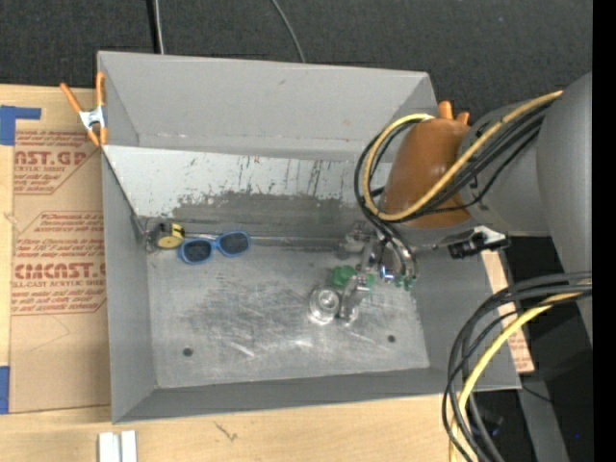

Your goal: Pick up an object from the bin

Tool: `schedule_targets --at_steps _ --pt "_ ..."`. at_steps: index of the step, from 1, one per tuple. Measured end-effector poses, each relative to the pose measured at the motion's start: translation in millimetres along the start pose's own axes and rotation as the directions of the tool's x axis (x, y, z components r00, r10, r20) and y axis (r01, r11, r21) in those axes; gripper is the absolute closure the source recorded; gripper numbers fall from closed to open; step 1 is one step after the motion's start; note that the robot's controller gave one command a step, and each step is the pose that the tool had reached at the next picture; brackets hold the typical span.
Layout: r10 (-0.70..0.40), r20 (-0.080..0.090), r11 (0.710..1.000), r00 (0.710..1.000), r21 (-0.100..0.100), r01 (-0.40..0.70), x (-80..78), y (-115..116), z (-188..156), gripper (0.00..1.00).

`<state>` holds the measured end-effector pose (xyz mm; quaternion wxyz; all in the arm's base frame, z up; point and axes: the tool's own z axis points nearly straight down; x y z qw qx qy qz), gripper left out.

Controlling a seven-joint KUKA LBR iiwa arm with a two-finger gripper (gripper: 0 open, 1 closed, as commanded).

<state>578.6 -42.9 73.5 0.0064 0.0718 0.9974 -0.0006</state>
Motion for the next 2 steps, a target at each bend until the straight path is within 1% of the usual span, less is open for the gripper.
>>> schedule_targets --at_steps 1,2 --pt "0.284 -0.002 0.959 0.959 -0.002 -0.284 11.1 -10.9 0.1 0.0" --pt "0.354 0.0 0.935 0.935 0.003 -0.354 14.1 5.7 -0.4 0.0"
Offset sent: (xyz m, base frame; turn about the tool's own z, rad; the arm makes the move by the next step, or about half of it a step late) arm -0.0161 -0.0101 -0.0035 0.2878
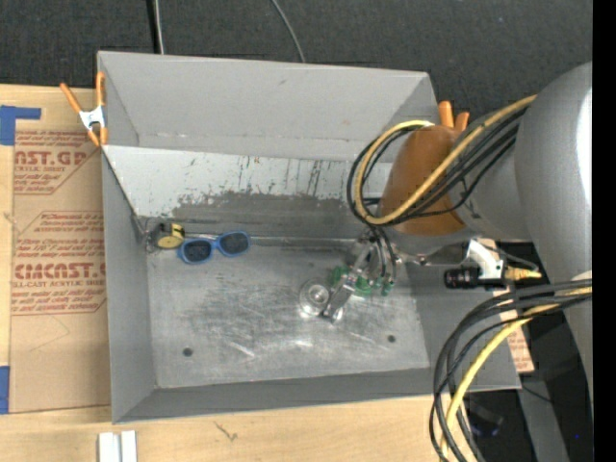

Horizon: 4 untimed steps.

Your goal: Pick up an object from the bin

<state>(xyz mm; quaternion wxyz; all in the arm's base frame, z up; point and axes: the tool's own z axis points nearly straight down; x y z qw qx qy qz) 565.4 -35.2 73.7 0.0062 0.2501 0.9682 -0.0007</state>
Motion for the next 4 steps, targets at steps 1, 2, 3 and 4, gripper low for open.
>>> schedule_targets --at_steps 1,2,3,4 --pt "-0.001 -0.006 1.0 1.0 0.001 0.001 -1.8 0.1 -1.2 0.0" --pt "-0.001 -0.002 1.0 1.0 -0.001 0.001 -3.0 1.2 -3.6 1.0" --pt "-0.002 -0.007 1.0 1.0 -0.001 0.002 -4.8 2.4 -54.8 1.0" --pt "-0.002 -0.009 1.0 1.0 -0.001 0.002 -5.7 3.1 -85.7 1.0"
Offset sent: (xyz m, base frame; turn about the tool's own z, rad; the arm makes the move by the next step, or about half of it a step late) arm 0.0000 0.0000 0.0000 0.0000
